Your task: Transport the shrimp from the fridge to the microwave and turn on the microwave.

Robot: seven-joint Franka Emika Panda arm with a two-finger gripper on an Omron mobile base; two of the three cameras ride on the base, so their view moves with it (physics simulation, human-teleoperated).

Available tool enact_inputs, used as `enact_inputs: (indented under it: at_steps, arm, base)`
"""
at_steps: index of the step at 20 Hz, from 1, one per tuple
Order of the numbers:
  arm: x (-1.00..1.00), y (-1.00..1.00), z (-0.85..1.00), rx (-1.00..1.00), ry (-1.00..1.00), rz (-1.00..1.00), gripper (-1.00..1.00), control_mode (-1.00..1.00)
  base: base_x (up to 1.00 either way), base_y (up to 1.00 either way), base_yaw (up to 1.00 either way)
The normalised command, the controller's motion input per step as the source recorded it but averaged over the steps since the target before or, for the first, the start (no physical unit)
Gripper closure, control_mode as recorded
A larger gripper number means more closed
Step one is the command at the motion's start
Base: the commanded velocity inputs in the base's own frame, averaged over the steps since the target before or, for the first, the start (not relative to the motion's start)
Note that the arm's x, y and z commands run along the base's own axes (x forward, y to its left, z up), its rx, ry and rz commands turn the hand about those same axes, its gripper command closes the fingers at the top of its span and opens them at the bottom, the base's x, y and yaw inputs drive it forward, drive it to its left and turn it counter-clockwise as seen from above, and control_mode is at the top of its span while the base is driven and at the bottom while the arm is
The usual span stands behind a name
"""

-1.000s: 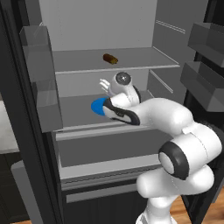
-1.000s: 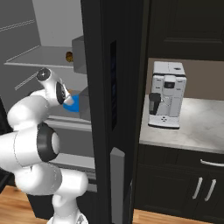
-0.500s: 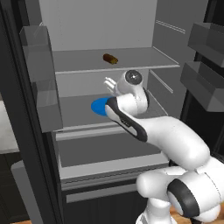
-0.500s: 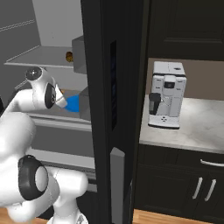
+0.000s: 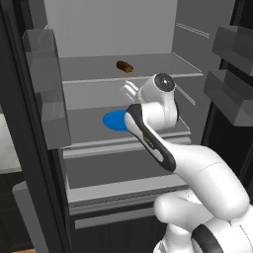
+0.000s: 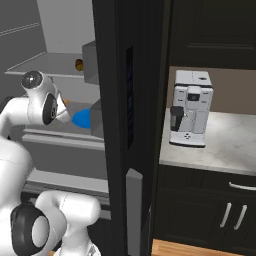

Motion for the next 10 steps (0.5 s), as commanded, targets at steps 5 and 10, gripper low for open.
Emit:
enact_inputs:
  at_steps: [5,10]
  arm:
    - [-0.04,-0.07,0.00,0.13,0.00,0.00,1.00,-1.00]
    - [-0.15,0.00,0.18,0.04,0.00,0.00,1.00,-1.00]
  base:
    - [0.00,0.00,0.00]
    - [0.00,0.00,0.00]
